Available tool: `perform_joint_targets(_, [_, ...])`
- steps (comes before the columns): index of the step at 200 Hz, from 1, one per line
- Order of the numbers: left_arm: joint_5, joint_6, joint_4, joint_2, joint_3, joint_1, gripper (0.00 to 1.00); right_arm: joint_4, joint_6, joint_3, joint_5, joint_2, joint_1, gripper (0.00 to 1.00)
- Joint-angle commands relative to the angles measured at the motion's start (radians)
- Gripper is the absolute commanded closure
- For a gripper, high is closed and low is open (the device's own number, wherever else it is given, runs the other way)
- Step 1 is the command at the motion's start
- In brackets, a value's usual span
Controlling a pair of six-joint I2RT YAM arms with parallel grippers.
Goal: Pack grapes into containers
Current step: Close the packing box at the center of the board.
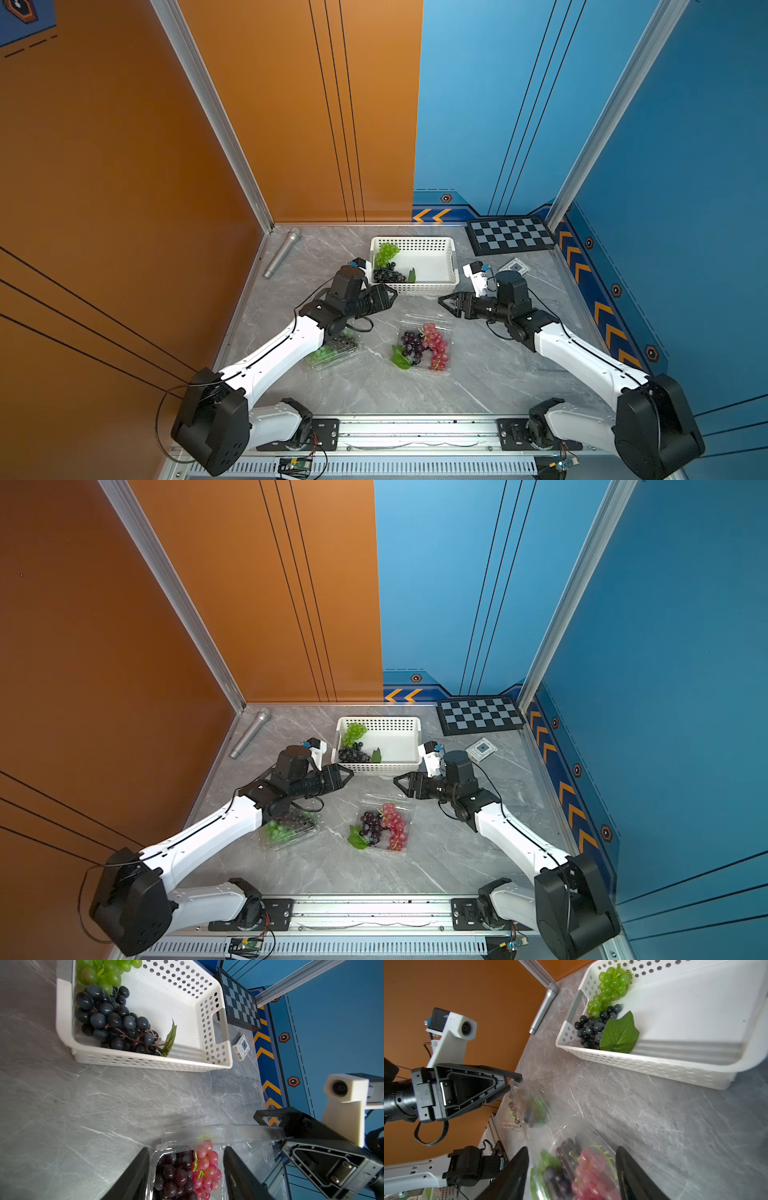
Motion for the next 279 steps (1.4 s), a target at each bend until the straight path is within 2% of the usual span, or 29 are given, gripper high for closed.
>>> perform_joint_targets(1, [0.001, 0.023, -0.099, -0.051, -0.018, 0.006, 0.42, -0.046, -0.016, 0.04, -0.048, -0.04, 0.024, 0.32])
perform_joint_targets(45, [0.011, -0.013, -0.167, -0.166, -0.076, -0.007, 0.42, -0.024, 0.027, 0.042, -0.034, -0.043, 0.11, 0.33])
perform_joint_targets(86, [-0.031, -0.04, -0.228, -0.263, -0.119, -0.057, 0.41, -0.021, 0.035, 0.043, 0.055, 0.002, 0.226, 0.37])
perform_joint_targets(180, [-0.054, -0.094, -0.254, -0.313, -0.257, -0.225, 0.45, -0.05, 0.034, -0.029, 0.28, 0.049, 0.458, 0.4])
perform_joint_targets(215, [-0.042, -0.109, -0.264, -0.33, -0.294, -0.258, 0.5, 0.002, 0.071, -0.078, 0.316, 0.076, 0.501, 0.41])
perform_joint_targets(279, [-0.056, -0.13, -0.258, -0.302, -0.316, -0.31, 0.52, 0.083, 0.117, -0.126, 0.339, 0.114, 0.525, 0.43])
